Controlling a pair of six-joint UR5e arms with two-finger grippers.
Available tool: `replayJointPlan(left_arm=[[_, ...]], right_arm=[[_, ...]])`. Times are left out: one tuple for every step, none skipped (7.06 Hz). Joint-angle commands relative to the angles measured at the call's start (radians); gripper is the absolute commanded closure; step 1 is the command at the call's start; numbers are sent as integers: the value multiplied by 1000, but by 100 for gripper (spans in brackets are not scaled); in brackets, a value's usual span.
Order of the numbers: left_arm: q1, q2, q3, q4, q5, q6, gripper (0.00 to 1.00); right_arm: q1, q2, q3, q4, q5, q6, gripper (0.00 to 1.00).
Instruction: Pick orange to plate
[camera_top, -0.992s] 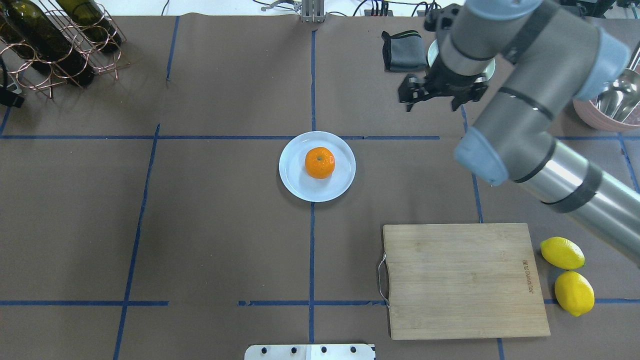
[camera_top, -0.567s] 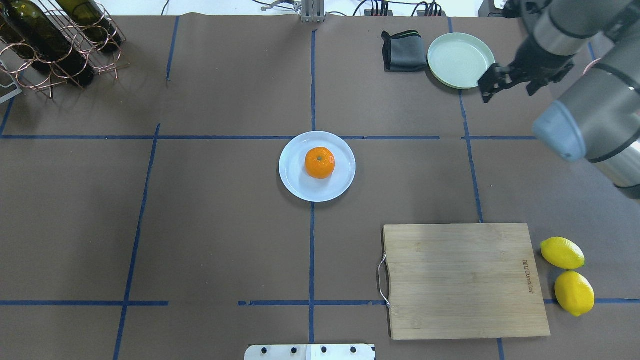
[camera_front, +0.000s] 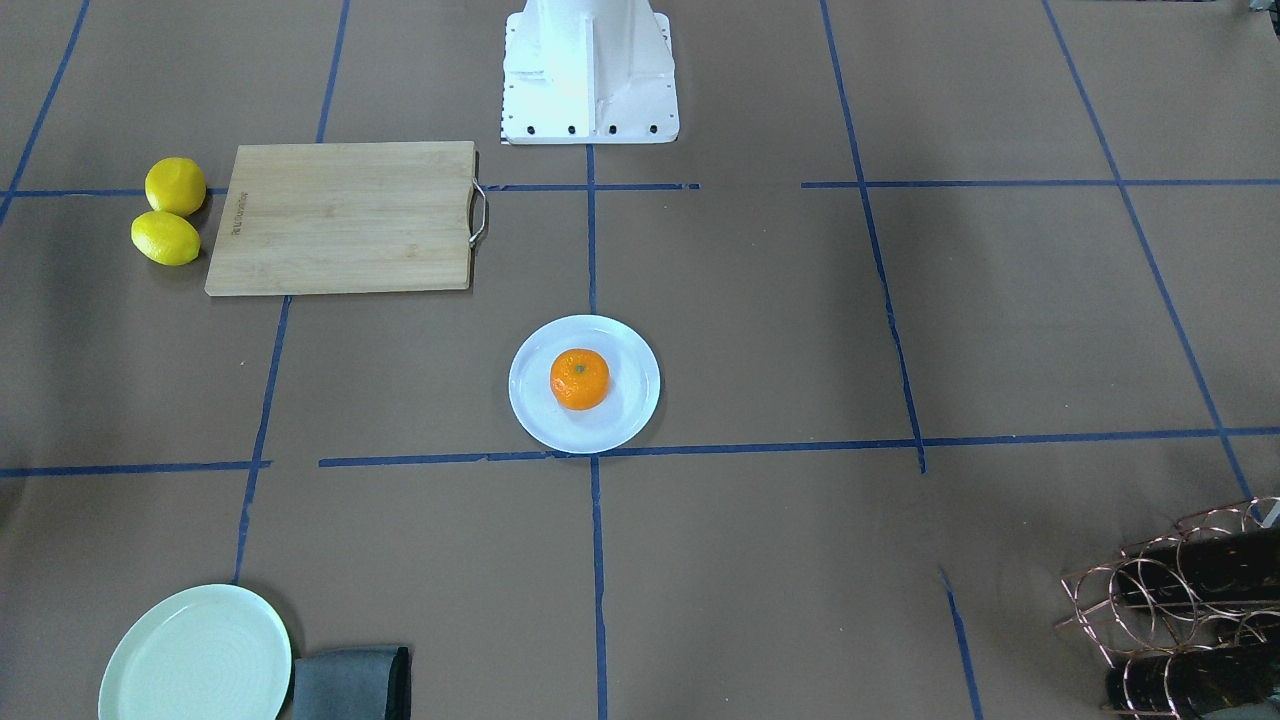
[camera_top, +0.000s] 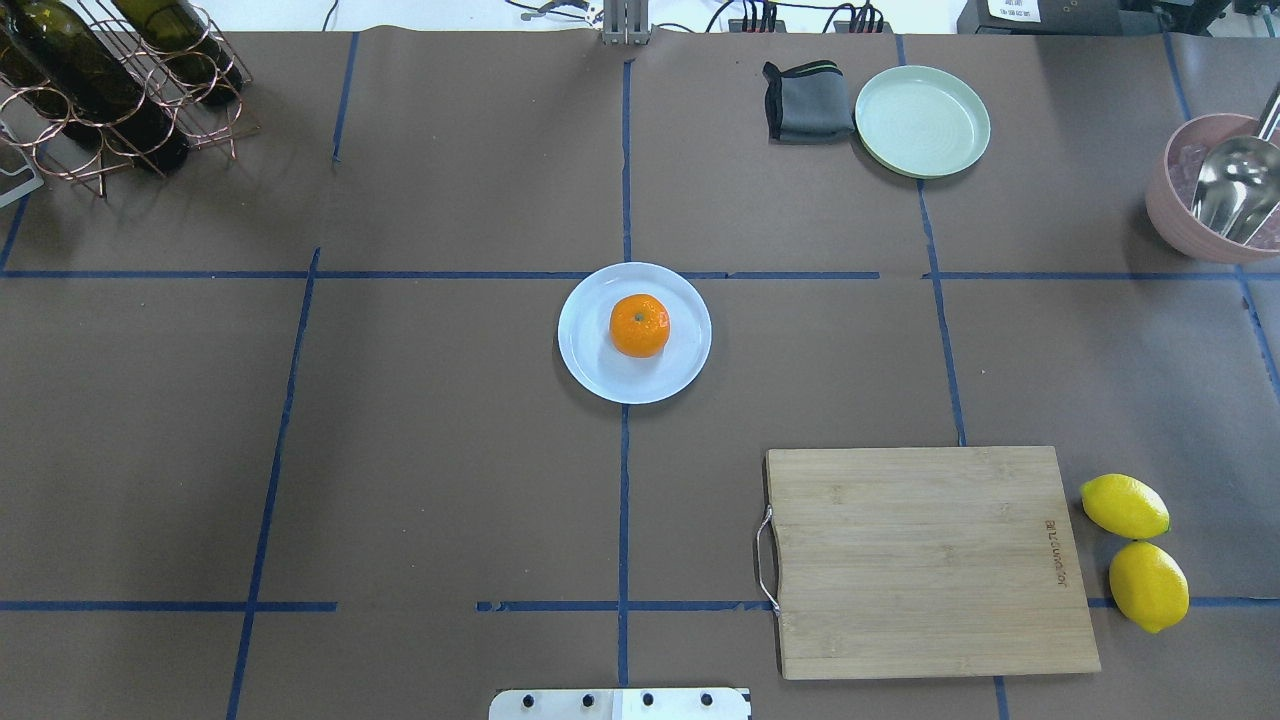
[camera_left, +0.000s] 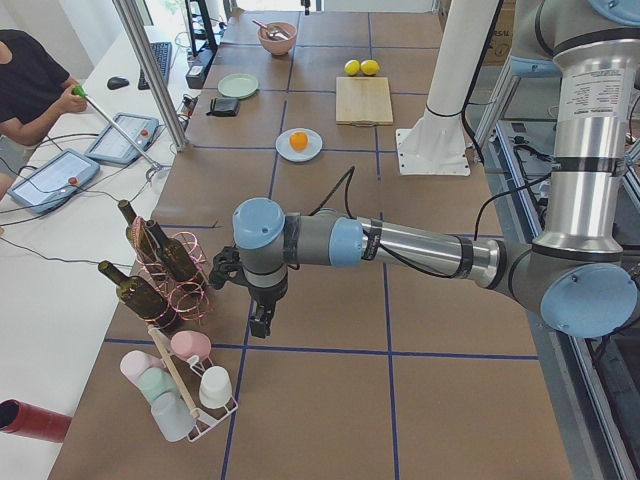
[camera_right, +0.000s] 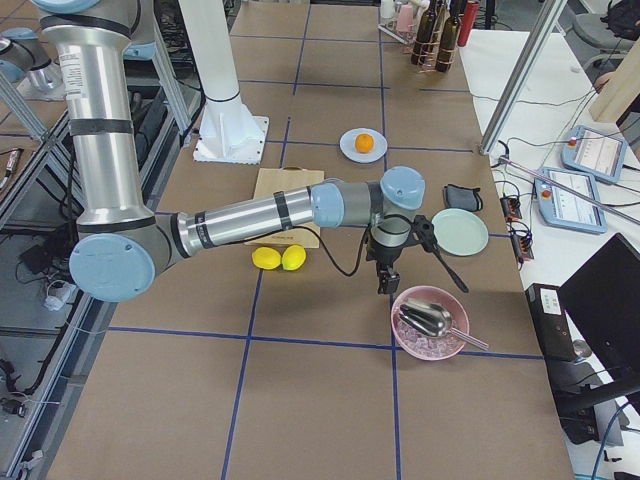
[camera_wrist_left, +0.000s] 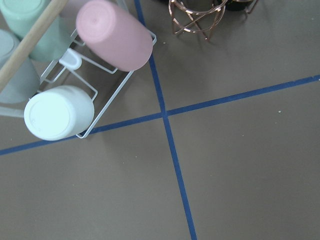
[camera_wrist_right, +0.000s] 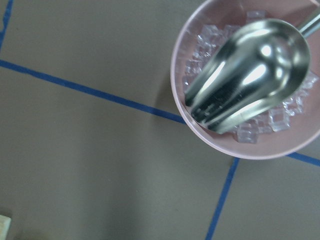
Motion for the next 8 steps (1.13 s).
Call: replayJointPlan(left_arm=[[-1, 6, 15, -1, 1, 2, 0], [-1, 6, 18, -1, 1, 2, 0], [-1, 13, 18, 1, 1, 2, 0], [-1, 20, 26, 1, -1, 10, 0], [-1, 21, 41, -1, -4, 10, 0], [-1, 35, 64, -2, -36, 11, 0], [-3, 47, 74, -4, -70, 11, 0], [-3, 67, 74, -4, -71, 11, 0]], right_arm=[[63, -27, -41, 4, 16, -49, 0], [63, -32, -37, 6, 33, -36, 0], [70, -38, -43, 9, 41, -3, 0], [82, -61, -43, 9, 42, 39, 0], [83, -81, -45, 11, 73, 39, 0], [86, -82, -48, 11, 84, 41, 0], [92, -85, -51, 11, 85, 42, 0], [93, -86, -57, 11, 85, 42, 0]])
